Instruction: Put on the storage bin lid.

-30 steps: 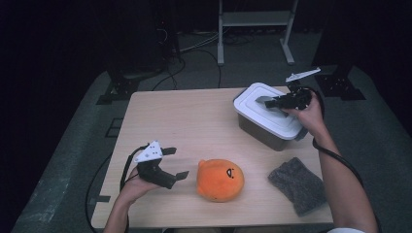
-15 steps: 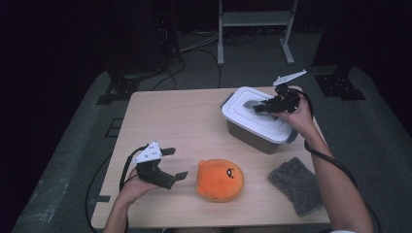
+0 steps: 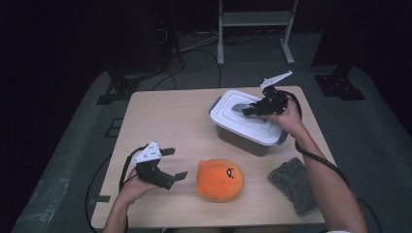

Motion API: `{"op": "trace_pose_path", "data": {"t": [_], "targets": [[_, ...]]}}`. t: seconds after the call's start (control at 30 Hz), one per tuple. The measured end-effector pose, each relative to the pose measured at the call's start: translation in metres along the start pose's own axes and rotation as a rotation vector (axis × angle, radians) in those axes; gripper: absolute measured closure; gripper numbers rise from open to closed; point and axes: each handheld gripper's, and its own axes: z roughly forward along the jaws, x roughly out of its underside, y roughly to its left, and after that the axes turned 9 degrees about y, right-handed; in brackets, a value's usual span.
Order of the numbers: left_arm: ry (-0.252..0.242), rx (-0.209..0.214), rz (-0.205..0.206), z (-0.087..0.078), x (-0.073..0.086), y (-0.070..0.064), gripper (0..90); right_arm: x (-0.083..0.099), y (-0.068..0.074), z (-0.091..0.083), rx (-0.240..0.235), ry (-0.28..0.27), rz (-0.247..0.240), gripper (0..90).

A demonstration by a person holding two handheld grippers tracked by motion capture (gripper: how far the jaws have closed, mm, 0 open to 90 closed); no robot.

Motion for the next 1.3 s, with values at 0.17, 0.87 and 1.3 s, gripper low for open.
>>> {"op": "trace_pose_path", "data": {"t": [0.17,0.87,1.3], "targets": [[0.006,-0.002,-0.003,0.0,0.001,0.001,2.8,-0.006,0.006,0.007,-0.015,0.008,-0.018,67.0],[0.007,-0.002,-0.013,0.0,0.004,0.003,2.8,-0.032,0.03,0.036,-0.08,0.051,-0.091,67.0],[0.008,0.003,-0.014,0.001,0.004,0.003,2.8,-0.043,0.04,0.048,-0.112,0.067,-0.12,67.0]]}}
